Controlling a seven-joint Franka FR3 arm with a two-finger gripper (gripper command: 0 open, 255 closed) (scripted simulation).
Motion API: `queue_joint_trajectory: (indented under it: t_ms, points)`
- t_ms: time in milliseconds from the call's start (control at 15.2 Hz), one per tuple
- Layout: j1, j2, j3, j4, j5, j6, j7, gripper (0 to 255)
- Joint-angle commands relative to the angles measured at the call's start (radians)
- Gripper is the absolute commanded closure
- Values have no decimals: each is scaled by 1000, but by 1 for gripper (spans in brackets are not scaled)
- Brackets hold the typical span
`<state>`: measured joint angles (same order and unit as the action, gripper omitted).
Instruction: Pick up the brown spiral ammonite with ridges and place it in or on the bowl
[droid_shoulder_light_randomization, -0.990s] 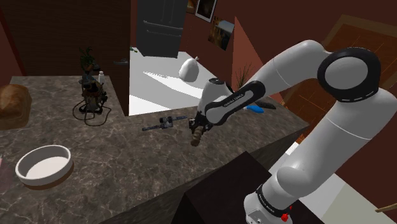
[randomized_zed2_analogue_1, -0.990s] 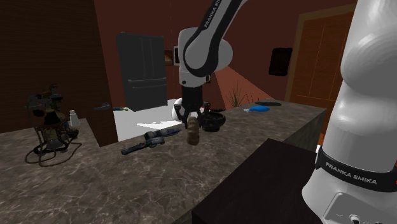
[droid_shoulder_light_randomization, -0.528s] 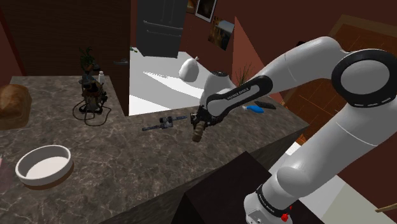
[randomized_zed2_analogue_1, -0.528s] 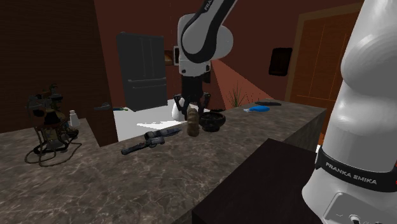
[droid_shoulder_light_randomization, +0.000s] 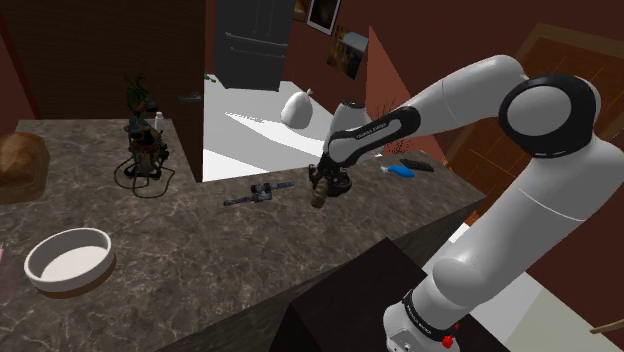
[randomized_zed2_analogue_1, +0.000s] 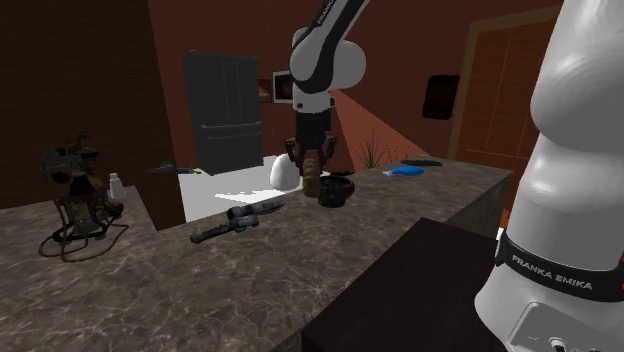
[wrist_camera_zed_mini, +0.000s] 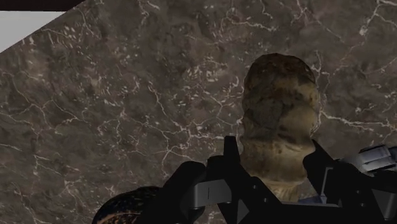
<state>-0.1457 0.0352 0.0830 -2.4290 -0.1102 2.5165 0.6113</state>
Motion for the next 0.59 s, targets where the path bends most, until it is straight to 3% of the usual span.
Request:
queue_joint_trajectory:
  t_ms: [0,528]
  points:
    - [-23,22,-21,37,5,-12,-50,255]
    - [-115,176,-84,265,34,-76,-231,255]
